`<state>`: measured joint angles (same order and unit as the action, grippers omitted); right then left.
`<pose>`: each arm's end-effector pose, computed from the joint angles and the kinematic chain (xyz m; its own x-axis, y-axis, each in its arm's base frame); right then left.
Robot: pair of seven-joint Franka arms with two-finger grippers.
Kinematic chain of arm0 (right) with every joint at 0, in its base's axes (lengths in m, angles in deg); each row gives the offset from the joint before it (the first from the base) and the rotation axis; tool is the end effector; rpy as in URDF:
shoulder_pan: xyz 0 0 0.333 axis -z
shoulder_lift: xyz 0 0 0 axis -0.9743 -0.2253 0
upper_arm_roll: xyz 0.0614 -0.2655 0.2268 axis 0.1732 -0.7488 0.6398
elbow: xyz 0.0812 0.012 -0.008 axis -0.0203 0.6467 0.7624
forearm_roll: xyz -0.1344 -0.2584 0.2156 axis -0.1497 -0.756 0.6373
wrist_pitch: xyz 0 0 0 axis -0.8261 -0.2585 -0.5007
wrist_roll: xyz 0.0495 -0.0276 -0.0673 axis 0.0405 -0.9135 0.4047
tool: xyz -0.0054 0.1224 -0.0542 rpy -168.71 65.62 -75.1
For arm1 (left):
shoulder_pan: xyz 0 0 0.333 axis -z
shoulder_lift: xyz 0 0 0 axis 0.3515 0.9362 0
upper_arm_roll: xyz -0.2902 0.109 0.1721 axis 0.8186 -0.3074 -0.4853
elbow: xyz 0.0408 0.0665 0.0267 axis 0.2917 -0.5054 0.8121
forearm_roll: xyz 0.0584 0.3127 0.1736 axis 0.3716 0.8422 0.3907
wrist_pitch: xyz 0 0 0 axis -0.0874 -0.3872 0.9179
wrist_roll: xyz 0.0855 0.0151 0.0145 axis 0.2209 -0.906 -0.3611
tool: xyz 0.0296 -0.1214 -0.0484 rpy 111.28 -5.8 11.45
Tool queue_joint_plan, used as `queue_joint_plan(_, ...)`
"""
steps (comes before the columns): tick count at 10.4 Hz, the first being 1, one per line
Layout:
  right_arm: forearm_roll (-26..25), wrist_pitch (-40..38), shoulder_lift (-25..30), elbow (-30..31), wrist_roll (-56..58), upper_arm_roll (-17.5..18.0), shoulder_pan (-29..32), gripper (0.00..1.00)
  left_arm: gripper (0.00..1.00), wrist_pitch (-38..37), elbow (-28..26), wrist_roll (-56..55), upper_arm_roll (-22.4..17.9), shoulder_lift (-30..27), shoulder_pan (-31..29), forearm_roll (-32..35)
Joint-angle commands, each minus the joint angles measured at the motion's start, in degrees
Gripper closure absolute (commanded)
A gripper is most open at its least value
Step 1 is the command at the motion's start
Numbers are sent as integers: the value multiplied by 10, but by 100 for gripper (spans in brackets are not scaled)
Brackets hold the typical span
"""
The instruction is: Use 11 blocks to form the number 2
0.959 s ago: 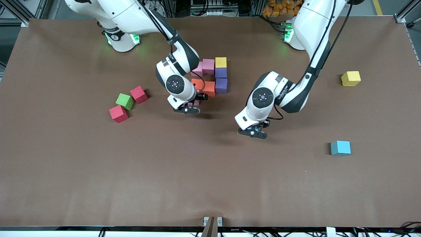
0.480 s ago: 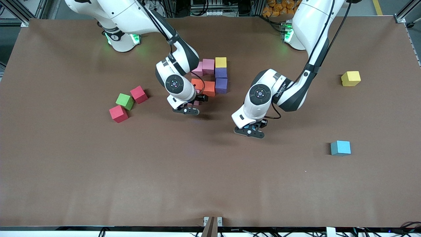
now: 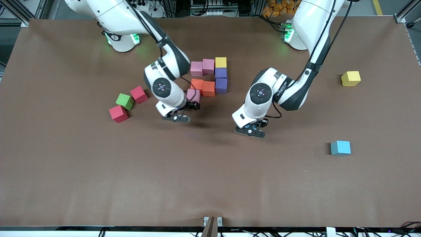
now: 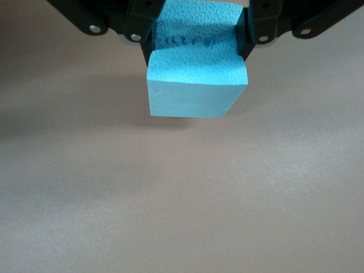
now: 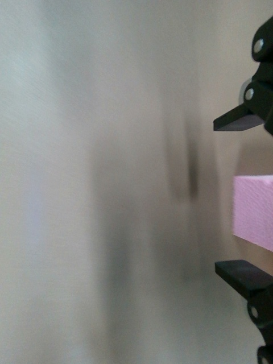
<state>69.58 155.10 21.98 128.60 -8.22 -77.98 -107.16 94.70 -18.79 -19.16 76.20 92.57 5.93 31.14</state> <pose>0.5057 0.3574 0.2616 0.9732 -0.1721 -0.1524 -0.1890 -0.9765 -0.1041 0.5492 -0.3577 0.2813 0.9652 -0.2599 -0.0276 -0.2608 -0.9646 -0.0380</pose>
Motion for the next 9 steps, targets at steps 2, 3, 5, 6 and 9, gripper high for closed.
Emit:
queue_joint_plan(2, -13, -76, 66, 1, 91, -64, 10, 0, 68, -11, 18, -10, -1, -9, 19, 4)
queue_joint_plan(3, -14, -113, 87, 4, 154, -89, 13, 0, 68, -11, 28, -11, -1, -6, 34, -3)
queue_joint_plan(5, -39, -166, 111, 6, 212, -120, 17, 0, 68, -12, 47, -54, -2, 6, 63, -12)
queue_joint_plan(6, -60, -172, 115, 7, 238, -119, 48, 0, 68, -13, 60, -78, -2, 13, 77, -20)
queue_joint_plan(9, -64, -170, 130, 34, 384, -117, 130, 0, 71, -48, 102, -119, -41, 31, 139, -85)
